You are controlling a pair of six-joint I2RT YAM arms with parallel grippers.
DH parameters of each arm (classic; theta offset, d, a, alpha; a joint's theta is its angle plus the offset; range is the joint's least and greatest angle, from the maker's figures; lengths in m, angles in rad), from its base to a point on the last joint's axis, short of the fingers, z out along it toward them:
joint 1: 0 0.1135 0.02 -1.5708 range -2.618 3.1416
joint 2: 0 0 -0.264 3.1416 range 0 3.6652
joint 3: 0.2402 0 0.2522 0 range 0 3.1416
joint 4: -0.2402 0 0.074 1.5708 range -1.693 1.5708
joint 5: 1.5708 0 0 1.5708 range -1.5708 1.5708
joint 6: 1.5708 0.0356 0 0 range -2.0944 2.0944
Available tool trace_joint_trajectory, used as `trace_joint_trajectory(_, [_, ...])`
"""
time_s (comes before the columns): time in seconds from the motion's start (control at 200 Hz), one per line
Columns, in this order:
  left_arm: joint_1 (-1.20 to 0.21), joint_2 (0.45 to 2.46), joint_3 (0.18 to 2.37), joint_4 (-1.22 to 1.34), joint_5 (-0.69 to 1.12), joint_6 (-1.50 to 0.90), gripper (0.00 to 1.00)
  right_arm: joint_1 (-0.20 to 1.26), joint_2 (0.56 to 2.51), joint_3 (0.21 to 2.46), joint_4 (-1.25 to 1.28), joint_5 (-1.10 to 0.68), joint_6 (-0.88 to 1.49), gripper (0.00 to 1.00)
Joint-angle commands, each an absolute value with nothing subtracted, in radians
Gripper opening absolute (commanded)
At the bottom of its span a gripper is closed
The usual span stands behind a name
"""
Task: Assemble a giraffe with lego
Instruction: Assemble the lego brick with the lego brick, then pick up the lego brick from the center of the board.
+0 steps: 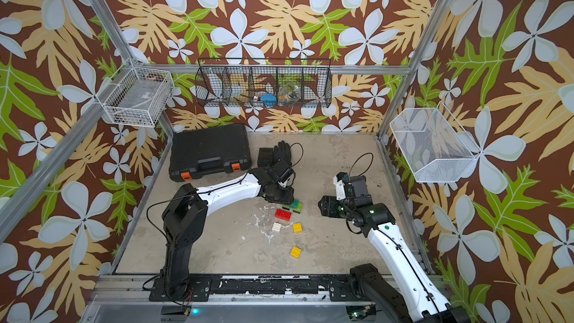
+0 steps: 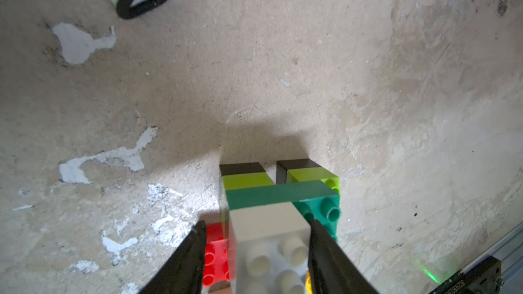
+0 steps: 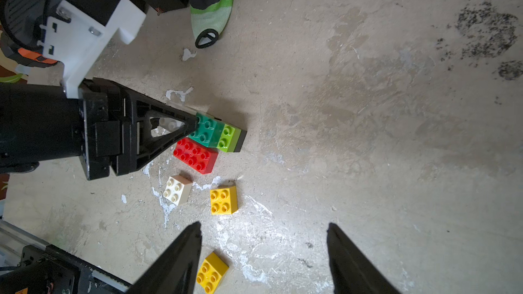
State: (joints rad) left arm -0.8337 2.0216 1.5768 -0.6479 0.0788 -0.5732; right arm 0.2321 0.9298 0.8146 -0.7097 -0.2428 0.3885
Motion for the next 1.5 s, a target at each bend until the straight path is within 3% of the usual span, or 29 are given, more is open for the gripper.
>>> trace_joint_trajectory(0.0, [-0.839, 2.019, 1.595, -0.767, 0.049, -0.563, 0.58, 0.233, 0.927, 0.818, -0.711, -0.225, 0.376, 0.72])
trace_joint_trajectory(0.16, [-0.84, 1.969, 1.626, -0.771, 0.04, -0.576, 0.6, 0.237, 0.92, 0.825, -0.733, -0.221, 0.374, 0.73])
trace_joint_trajectory(0.32, [-0.839, 1.864, 1.63, -0.734, 0.041, -0.59, 0.7, 0.257, 0.923, 0.833, -0.762, -0.242, 0.371, 0.72])
trace_joint_trajectory(0.435, [-0.838, 1.785, 1.598, -0.722, 0.016, -0.599, 0.7, 0.363, 0.922, 0.833, -0.781, -0.202, 0.432, 0.71])
trace_joint_trajectory(0.611, [-0.81, 1.631, 1.325, -0.62, 0.049, -0.584, 0.7, 0.601, 0.967, 0.786, -0.749, -0.102, 0.567, 0.71])
trace_joint_trajectory(0.771, [-0.773, 1.469, 1.044, -0.474, 0.166, -0.593, 0.78, 0.691, 1.048, 0.726, -0.684, -0.08, 0.655, 0.7])
trace_joint_trajectory(0.981, [-0.756, 1.357, 0.915, -0.488, 0.196, -0.538, 0.82, 0.818, 1.169, 0.703, -0.557, -0.005, 0.759, 0.69])
trace_joint_trajectory(1.491, [-0.732, 1.298, 0.899, -0.531, 0.216, -0.494, 0.81, 0.838, 1.417, 0.698, -0.379, 0.059, 0.731, 0.69])
